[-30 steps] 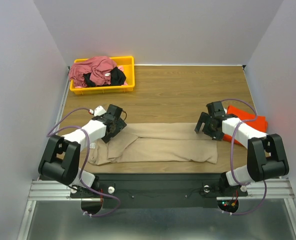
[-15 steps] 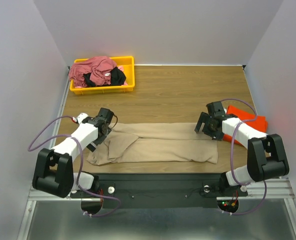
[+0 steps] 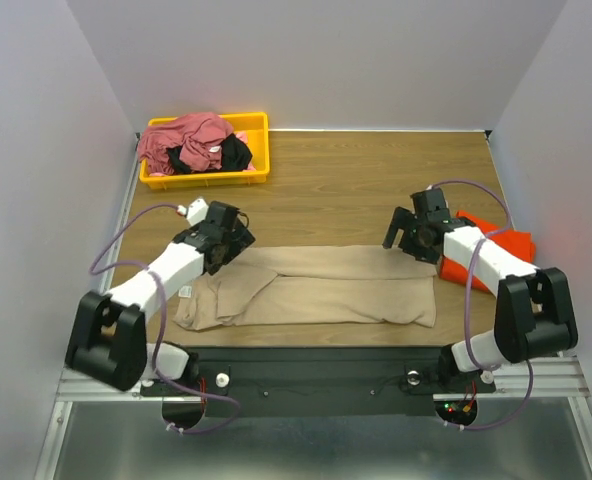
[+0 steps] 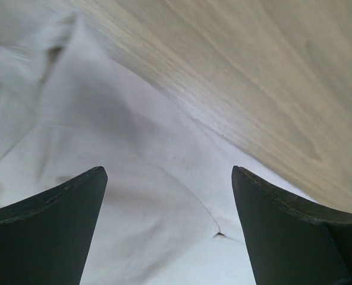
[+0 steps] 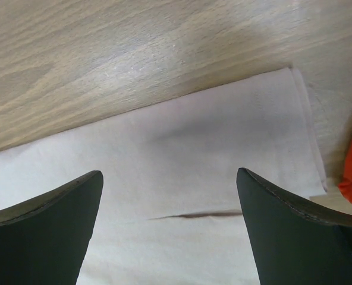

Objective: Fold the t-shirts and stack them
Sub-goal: Rotate the tshirt 90 degrees

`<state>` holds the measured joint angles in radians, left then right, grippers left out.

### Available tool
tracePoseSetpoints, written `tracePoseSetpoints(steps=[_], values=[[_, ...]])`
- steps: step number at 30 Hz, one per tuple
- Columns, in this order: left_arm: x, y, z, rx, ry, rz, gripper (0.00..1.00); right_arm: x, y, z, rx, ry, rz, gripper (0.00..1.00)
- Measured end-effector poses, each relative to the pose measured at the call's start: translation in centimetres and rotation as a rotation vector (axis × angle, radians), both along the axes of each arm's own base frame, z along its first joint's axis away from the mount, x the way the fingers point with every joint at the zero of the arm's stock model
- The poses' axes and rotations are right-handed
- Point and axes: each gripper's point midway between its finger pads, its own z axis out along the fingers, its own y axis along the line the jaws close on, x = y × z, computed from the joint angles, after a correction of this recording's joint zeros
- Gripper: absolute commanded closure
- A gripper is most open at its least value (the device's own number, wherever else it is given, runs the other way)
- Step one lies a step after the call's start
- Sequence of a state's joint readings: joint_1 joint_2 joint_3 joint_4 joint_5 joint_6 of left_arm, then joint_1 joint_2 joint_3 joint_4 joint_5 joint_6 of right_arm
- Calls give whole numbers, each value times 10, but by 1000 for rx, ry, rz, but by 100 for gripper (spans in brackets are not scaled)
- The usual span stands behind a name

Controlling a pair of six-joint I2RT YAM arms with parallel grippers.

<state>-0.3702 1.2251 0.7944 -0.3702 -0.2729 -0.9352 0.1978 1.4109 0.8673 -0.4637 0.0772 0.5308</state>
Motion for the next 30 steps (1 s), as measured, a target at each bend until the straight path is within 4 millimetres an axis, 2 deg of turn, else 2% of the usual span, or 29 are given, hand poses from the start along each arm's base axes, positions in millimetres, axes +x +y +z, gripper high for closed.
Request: tracePoseSetpoints(steps=[3,6,11,15,18,22,24,27,30], values=[[4,-27,-40,16,87,-101,2,0,10,-14,-1,34,31,0],[4,-39,-70,49,157,-162,2,-2,19,-39,-4,97,60,0],[27,-51,-68,40,98,-187,2,7,29,-38,10,65,75,0],[53,-65,-67,44,60,-200,2,0,29,-37,22,38,75,0],[75,-84,-65,55,31,-225,2,-9,29,-37,38,23,71,0],[111,-134,-60,59,-18,-311,2,-29,33,-36,64,20,74,0],[128,-170,-57,55,-51,-370,2,-42,41,-37,75,17,97,0],[139,-209,-55,47,-80,-441,2,-58,54,-36,102,16,125,0],[150,-240,-53,41,-102,-503,2,-74,68,-35,140,17,157,0]])
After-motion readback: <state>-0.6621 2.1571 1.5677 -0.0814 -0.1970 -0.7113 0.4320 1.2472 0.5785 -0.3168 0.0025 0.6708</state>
